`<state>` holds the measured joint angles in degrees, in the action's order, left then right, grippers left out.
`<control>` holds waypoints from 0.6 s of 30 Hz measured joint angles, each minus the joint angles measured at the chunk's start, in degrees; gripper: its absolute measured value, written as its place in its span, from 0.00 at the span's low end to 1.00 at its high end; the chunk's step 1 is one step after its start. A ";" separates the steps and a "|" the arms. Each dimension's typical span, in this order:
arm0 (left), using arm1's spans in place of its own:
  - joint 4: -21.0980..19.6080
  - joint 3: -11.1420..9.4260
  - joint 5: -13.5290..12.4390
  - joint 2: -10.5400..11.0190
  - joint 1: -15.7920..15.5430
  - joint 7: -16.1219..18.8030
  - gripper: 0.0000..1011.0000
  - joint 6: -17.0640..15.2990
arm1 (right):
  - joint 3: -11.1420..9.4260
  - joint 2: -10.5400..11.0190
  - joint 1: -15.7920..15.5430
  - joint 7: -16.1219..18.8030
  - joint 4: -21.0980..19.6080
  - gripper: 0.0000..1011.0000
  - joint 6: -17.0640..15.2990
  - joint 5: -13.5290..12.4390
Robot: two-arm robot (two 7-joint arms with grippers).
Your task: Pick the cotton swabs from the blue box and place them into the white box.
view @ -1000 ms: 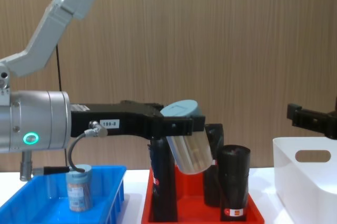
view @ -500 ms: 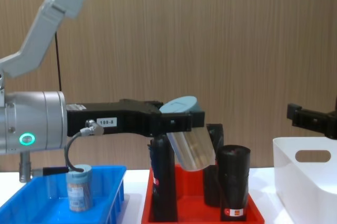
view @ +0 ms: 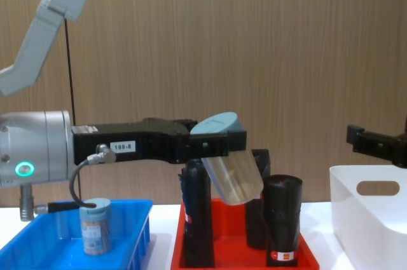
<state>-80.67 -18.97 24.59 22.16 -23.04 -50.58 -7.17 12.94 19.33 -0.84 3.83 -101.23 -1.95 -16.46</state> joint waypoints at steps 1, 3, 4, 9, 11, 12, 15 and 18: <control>0.05 0.00 0.01 0.02 -0.02 -0.11 0.66 0.06 | 0.00 0.00 0.00 0.00 0.00 0.99 0.00 0.00; 0.12 0.00 0.05 0.06 -0.04 -0.31 0.66 0.16 | 0.00 0.00 0.00 0.00 0.00 0.99 0.00 0.00; 0.15 0.00 0.07 0.08 -0.07 -0.41 0.66 0.20 | 0.00 0.00 0.00 0.00 0.00 0.99 0.00 0.00; 0.32 -0.02 0.13 0.15 -0.17 -0.86 0.66 0.40 | 0.00 -0.01 0.00 0.05 0.00 0.99 0.00 0.02; 0.38 -0.03 0.16 0.19 -0.20 -1.03 0.66 0.48 | -0.02 -0.01 0.01 0.25 0.00 0.99 0.00 0.06; 0.43 -0.03 0.17 0.20 -0.21 -1.13 0.66 0.54 | -0.03 0.00 0.02 0.34 0.00 0.99 0.00 0.08; 0.48 -0.04 0.18 0.22 -0.23 -1.25 0.66 0.59 | -0.08 0.11 0.07 0.87 -0.04 0.99 -0.06 0.13; 0.54 -0.07 0.21 0.24 -0.26 -1.42 0.66 0.66 | -0.14 0.28 0.11 1.62 -0.10 0.99 -0.15 0.15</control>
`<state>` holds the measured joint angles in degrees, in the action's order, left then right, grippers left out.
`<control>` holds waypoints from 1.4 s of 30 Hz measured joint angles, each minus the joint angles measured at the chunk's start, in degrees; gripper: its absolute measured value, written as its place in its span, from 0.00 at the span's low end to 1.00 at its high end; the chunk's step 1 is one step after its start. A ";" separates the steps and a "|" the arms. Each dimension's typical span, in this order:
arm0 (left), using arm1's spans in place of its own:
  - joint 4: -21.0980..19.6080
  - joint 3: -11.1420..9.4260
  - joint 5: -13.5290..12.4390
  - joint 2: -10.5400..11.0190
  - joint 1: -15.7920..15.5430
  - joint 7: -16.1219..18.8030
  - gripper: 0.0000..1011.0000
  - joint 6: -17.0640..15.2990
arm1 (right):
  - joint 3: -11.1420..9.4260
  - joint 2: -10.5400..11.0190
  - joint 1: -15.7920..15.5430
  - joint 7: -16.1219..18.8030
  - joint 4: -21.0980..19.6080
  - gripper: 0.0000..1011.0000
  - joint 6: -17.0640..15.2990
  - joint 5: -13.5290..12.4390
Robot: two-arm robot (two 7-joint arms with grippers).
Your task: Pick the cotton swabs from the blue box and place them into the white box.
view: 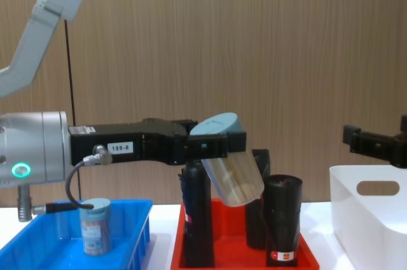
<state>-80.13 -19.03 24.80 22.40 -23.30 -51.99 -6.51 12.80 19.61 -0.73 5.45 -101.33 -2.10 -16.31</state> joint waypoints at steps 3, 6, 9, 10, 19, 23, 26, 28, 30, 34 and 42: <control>0.03 -0.01 0.02 0.02 -0.02 -0.10 0.66 0.06 | -0.18 0.42 0.15 1.78 -0.15 0.99 -0.36 -0.01; 0.06 -0.02 0.05 0.03 -0.03 -0.19 0.66 0.10 | -0.34 0.84 0.33 3.53 -0.27 0.99 -0.87 -0.12; 0.07 -0.03 0.05 0.04 -0.05 -0.23 0.66 0.12 | -0.52 1.29 0.58 5.15 -0.38 0.99 -1.32 -0.34; 0.08 -0.03 0.05 0.05 -0.06 -0.26 0.66 0.13 | -0.64 1.55 0.74 6.43 -0.45 0.99 -1.71 -0.58; 0.14 -0.03 0.06 0.08 -0.08 -0.37 0.66 0.19 | -1.26 3.25 2.20 13.82 -0.69 0.99 -3.99 -1.87; 0.15 -0.03 0.06 0.08 -0.08 -0.39 0.66 0.21 | -1.35 3.83 2.95 17.27 -0.70 0.99 -4.99 -2.26; 0.15 -0.03 0.05 0.08 -0.08 -0.41 0.66 0.23 | -1.34 4.19 3.57 20.06 -0.66 0.99 -5.86 -2.30; 0.15 -0.03 0.05 0.08 -0.08 -0.42 0.66 0.24 | -1.23 4.38 4.08 22.02 -0.51 0.99 -6.46 -2.29; 0.15 -0.03 0.05 0.08 -0.08 -0.43 0.66 0.24 | -1.00 4.46 4.72 23.88 -0.24 0.99 -7.05 -2.11; 0.15 -0.03 0.05 0.08 -0.08 -0.44 0.66 0.24 | -0.51 4.35 5.61 26.46 0.26 0.99 -7.98 -1.46; 0.15 -0.03 0.05 0.07 -0.08 -0.45 0.66 0.24 | 0.90 3.40 7.79 30.59 2.33 0.99 -9.27 0.23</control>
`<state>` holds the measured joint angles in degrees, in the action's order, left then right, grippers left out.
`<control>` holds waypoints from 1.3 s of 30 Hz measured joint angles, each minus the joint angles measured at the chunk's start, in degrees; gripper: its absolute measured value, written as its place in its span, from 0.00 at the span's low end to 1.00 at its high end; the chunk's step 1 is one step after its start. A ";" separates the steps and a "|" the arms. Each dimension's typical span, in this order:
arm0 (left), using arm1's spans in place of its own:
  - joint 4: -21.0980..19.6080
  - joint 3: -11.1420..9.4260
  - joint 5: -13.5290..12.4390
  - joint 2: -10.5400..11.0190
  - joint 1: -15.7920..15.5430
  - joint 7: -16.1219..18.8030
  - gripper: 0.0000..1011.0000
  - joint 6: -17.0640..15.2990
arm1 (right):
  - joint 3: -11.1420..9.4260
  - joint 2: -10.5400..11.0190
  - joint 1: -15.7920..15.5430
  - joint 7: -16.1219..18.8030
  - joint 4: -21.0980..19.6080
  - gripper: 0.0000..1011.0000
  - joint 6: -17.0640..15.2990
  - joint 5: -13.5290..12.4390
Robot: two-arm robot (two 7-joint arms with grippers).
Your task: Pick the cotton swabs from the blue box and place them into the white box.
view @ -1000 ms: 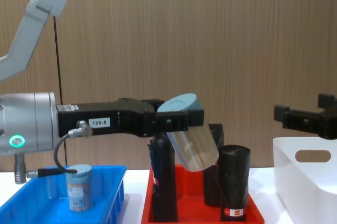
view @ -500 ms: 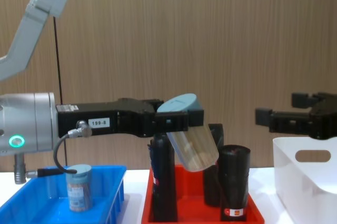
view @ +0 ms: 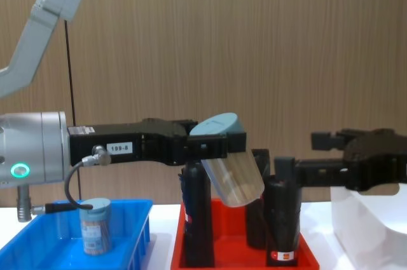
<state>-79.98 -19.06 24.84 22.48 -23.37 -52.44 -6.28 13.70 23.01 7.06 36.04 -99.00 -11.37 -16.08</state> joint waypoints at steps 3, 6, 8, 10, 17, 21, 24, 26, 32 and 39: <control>0.00 0.00 0.00 0.00 0.00 0.00 0.66 0.00 | 0.40 -0.37 0.58 0.75 0.60 0.99 -0.15 0.59; 0.00 0.00 0.00 0.00 0.00 0.00 0.66 -0.01 | 1.04 -0.99 1.38 1.53 1.71 0.99 -0.19 1.46; 0.00 0.00 0.00 0.00 0.00 0.00 0.66 -0.01 | 1.26 -1.19 1.62 1.76 2.04 0.99 -0.18 1.78; -0.01 0.00 0.00 0.00 0.00 0.00 0.66 -0.01 | 1.67 -1.57 2.07 1.96 2.60 0.99 -0.11 2.38; 0.00 0.00 0.00 0.00 0.00 0.01 0.66 -0.01 | 2.76 -2.63 3.20 2.66 3.96 0.99 0.30 4.15; -0.01 0.00 0.00 0.00 0.00 0.01 0.66 -0.01 | 3.42 -3.18 3.80 3.01 4.62 0.99 0.56 5.34; -0.01 0.00 0.00 0.00 0.00 0.01 0.66 -0.01 | 3.96 -3.62 4.28 3.21 5.14 0.99 0.83 6.26; -0.01 0.00 0.00 0.00 0.00 0.01 0.66 -0.01 | 4.29 -3.92 4.59 3.26 5.47 0.99 1.06 6.92; -0.01 0.00 0.00 0.00 0.00 0.01 0.66 -0.01 | 5.08 -4.70 5.42 3.22 6.34 0.99 1.82 8.51; -0.01 0.00 0.00 0.00 0.00 0.01 0.66 -0.01 | 5.84 -5.48 6.34 2.47 7.18 0.99 2.75 10.59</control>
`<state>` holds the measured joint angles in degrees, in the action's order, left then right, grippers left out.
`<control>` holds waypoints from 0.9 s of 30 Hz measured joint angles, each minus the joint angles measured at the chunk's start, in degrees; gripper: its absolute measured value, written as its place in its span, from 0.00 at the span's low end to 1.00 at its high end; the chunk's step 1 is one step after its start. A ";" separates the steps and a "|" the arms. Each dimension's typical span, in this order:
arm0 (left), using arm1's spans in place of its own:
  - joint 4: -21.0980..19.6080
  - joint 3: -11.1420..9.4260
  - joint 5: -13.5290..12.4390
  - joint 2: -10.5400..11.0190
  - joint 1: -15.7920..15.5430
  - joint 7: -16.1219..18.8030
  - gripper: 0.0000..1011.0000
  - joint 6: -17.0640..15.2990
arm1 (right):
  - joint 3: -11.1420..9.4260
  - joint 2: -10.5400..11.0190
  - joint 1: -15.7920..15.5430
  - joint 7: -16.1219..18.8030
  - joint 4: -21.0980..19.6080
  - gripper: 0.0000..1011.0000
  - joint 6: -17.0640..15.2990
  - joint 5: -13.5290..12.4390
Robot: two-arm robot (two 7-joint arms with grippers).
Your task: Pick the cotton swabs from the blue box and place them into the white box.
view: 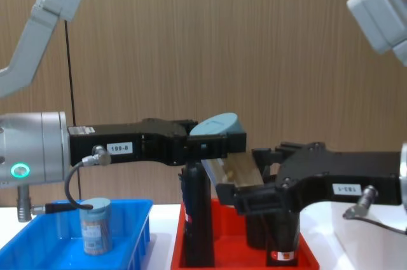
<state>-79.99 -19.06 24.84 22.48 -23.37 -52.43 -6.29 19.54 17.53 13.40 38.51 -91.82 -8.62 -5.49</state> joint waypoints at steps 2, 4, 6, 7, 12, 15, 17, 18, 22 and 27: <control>0.00 0.00 0.00 0.00 0.00 0.00 0.66 0.00 | 0.24 -0.26 0.31 -0.25 0.28 0.99 0.28 0.65; 0.00 0.00 0.00 0.00 0.00 0.00 0.66 0.00 | 0.39 -0.41 0.49 -0.35 0.44 0.99 0.39 0.98; 0.00 0.00 0.00 0.00 0.00 0.00 0.66 0.00 | 0.62 -0.62 0.75 -0.54 0.69 0.99 0.60 1.51; 0.00 0.00 0.00 0.00 0.00 0.00 0.66 0.00 | 0.71 -0.72 0.86 -0.58 0.77 0.99 0.66 1.70; 0.00 0.00 0.00 0.00 0.00 0.00 0.66 0.00 | 1.16 -1.14 1.35 -0.70 1.23 0.99 0.90 2.64; 0.00 0.00 0.01 0.00 0.00 0.00 0.66 0.00 | 1.39 -1.32 1.57 -0.73 1.42 0.99 1.00 3.09; 0.00 0.00 0.01 0.00 0.00 0.00 0.66 0.00 | 1.51 -1.40 1.68 -0.73 1.51 0.97 1.04 3.23; 0.00 0.00 0.00 0.00 0.00 0.00 0.66 0.00 | 1.60 -1.46 1.77 -0.75 1.58 0.94 1.06 3.42; 0.00 0.00 0.00 0.00 0.00 0.00 0.66 0.00 | 1.82 -1.58 1.97 -0.80 1.75 0.85 1.09 3.76; 0.00 0.00 0.01 0.00 0.00 -0.02 0.66 0.00 | 2.01 -1.66 2.21 -1.05 1.96 0.73 1.16 3.98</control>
<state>-79.98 -19.05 24.85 22.47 -23.37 -52.45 -6.28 21.55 15.88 15.62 37.46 -89.86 -7.46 -1.51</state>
